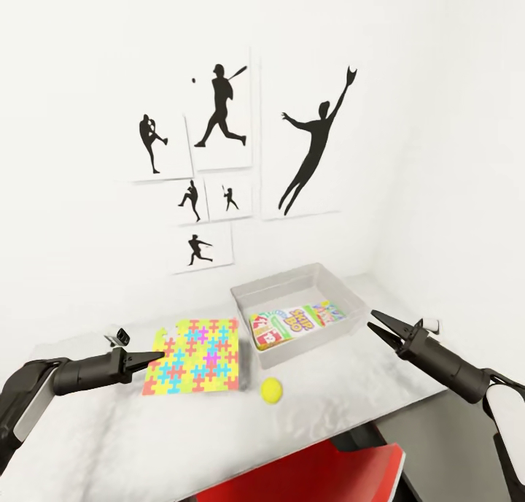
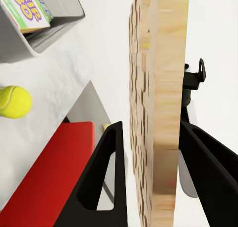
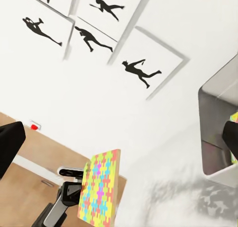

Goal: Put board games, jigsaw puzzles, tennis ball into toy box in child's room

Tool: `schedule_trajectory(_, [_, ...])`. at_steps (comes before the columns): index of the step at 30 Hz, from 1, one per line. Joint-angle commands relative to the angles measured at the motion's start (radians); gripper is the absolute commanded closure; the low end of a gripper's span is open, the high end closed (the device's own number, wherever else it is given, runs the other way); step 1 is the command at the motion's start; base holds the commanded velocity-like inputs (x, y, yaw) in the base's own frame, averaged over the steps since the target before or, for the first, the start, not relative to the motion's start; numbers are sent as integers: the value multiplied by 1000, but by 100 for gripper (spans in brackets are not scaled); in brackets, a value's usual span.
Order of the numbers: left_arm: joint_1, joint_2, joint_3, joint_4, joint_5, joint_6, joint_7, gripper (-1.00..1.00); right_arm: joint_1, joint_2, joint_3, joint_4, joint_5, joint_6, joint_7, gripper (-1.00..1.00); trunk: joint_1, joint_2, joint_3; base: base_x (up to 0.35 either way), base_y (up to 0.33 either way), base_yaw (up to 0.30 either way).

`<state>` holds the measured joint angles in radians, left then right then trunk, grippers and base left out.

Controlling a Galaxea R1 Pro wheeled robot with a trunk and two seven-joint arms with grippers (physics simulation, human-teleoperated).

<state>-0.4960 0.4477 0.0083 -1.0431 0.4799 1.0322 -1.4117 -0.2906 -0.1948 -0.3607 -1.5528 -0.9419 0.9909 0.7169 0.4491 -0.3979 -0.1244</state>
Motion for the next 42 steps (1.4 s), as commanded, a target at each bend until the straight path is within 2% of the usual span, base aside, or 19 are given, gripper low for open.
schedule_trajectory(1, [-1, 0, -1, 0, 2, 9, -1, 100, -1, 0, -1, 0, 3, 5, 5, -100, 1, -2, -2, 174, -89, 222])
schedule_trajectory(32, [-1, 0, -1, 2, 3, 9, -1, 100, -1, 0, -1, 0, 2, 5, 6, -100, 1, -2, -1, 65, -53, 20])
schedule_trajectory(42, [-1, 0, -1, 3, 2, 9, -1, 100, -1, 0, -1, 0, 3, 5, 6, -100, 1, -2, -1, 89, 40, 0])
